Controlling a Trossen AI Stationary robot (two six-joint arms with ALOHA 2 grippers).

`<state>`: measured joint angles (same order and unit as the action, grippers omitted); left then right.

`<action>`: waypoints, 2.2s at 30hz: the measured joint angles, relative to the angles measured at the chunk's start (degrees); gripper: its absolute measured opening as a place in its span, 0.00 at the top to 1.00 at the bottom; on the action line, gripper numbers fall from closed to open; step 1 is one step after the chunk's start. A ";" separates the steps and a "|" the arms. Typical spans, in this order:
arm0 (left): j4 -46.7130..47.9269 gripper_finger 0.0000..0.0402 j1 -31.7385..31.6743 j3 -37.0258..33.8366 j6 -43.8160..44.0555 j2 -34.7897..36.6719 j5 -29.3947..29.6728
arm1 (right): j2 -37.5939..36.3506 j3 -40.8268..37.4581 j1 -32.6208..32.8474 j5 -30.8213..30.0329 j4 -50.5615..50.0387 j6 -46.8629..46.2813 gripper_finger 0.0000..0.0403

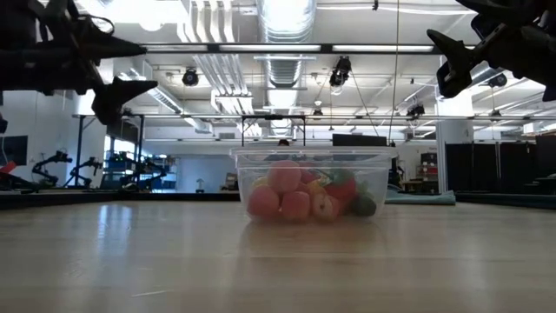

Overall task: Pick and placing Produce into tupperware
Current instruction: Return to Home Position

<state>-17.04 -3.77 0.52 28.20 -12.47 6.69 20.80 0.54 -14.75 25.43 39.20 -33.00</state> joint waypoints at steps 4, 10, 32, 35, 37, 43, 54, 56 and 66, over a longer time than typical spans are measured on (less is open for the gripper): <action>5.85 0.32 -0.02 0.00 -1.24 3.02 1.85 | 0.00 0.00 -0.01 0.00 0.00 -0.02 0.43; 12.26 0.32 -0.02 -0.05 -3.02 6.13 6.02 | 0.00 0.00 0.00 0.00 0.01 -0.01 0.43; 14.36 0.32 -0.02 -0.16 -12.21 2.03 5.62 | 0.00 0.00 0.00 -0.01 0.02 0.00 0.43; 14.38 0.32 -0.02 -0.18 -12.17 1.44 5.62 | 0.00 0.00 0.00 0.00 0.00 0.00 0.43; 14.40 0.32 -0.02 -0.18 -12.16 1.04 5.60 | 0.00 0.00 0.00 -0.01 0.02 0.00 0.43; 14.43 0.32 -0.02 -0.20 -12.14 0.08 5.58 | 0.00 0.00 -0.02 0.00 0.01 0.00 0.43; 14.45 0.32 -0.01 -0.22 -12.14 -0.79 5.56 | -0.02 0.00 0.00 0.00 0.02 0.00 0.43; 14.47 0.32 -0.01 -0.22 -12.12 -0.84 5.56 | 0.00 0.00 0.00 0.00 0.01 -0.01 0.43; 14.47 0.32 0.00 -0.22 -12.13 -1.01 5.56 | 0.00 0.00 -0.02 0.00 0.01 -0.01 0.43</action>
<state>-2.57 -3.77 0.30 16.07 -13.47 12.25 20.80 0.54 -14.76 25.43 39.21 -33.01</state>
